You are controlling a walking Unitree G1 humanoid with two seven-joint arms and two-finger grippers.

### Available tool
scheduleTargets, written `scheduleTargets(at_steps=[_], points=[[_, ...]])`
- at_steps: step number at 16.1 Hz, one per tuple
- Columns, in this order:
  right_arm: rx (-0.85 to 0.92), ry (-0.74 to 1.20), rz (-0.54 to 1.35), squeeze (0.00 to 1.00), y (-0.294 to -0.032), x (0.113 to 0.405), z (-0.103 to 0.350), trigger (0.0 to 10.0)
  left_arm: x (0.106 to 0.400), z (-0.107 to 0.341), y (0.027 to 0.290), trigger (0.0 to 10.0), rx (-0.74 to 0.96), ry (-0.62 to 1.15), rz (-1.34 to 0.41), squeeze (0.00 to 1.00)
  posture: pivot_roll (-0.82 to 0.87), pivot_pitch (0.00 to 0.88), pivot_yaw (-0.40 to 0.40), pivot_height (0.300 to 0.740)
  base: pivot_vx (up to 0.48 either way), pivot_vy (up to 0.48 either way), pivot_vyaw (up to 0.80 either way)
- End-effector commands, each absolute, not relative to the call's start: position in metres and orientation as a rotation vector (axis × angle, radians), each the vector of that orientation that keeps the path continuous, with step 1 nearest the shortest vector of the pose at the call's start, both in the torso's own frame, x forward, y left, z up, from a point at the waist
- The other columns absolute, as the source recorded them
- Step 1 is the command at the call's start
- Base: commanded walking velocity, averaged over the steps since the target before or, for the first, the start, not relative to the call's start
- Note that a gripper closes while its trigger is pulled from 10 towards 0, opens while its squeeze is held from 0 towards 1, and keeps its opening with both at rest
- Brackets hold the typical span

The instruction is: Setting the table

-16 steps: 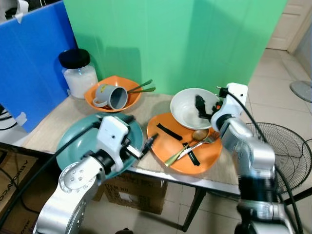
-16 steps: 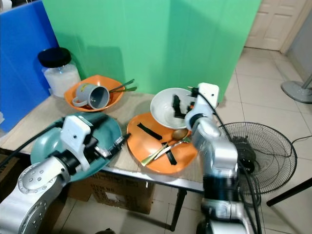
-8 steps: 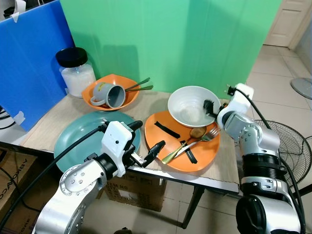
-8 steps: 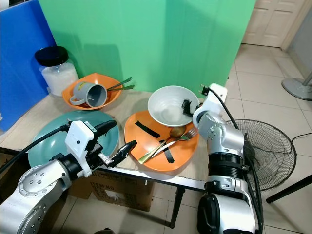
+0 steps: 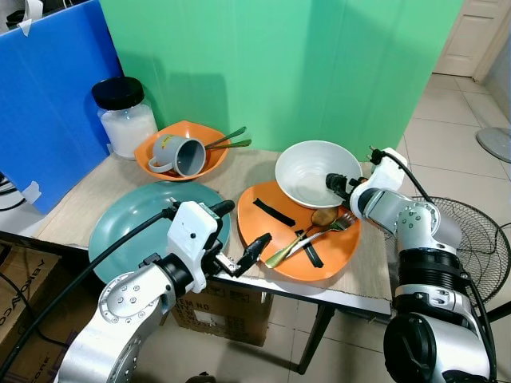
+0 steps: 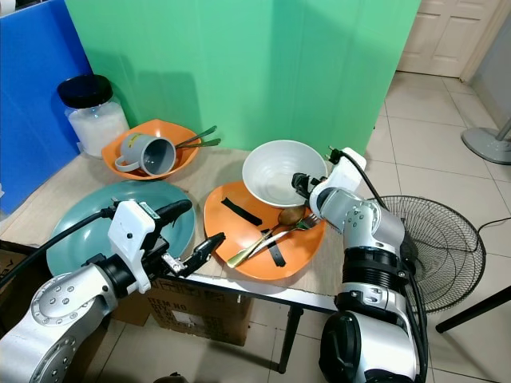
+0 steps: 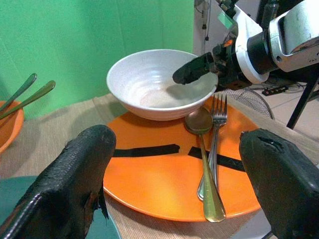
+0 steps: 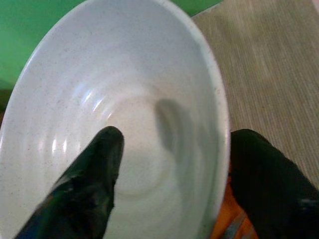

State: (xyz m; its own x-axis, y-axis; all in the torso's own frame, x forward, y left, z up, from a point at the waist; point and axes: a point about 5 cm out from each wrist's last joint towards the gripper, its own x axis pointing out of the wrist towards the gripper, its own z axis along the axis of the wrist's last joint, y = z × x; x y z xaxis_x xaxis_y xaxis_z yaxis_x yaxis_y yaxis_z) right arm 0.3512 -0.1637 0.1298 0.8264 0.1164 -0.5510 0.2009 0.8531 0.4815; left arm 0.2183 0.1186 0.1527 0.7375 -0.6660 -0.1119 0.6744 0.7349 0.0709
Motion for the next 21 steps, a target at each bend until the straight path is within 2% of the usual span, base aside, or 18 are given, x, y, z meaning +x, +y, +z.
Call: scheduleTargets(at_steps=[1,10,16,21], points=[[0.568,0.609,-0.038,0.0,-0.162,0.354,0.134,0.0,0.219,0.154,0.118,10.0,0.123,0.076,-0.745,0.0,0.19,0.0,0.008,0.74,0.0,0.0,0.0],[0.618,0.612,-0.053,0.0,-0.166,0.355,0.135,0.0,0.22,0.154,0.116,10.0,0.116,0.082,-0.76,0.0,0.18,0.0,0.013,0.74,0.0,0.0,0.0],[0.638,0.609,-0.061,0.0,-0.168,0.355,0.135,0.0,0.206,0.151,0.109,10.0,0.058,0.145,-0.907,0.0,0.18,0.0,0.018,0.74,0.0,0.0,0.0],[0.66,0.56,-0.037,0.0,-0.167,0.354,0.151,0.0,0.21,0.151,0.11,10.0,0.073,0.136,-0.904,0.0,0.17,0.0,0.025,0.74,0.0,0.0,0.0]])
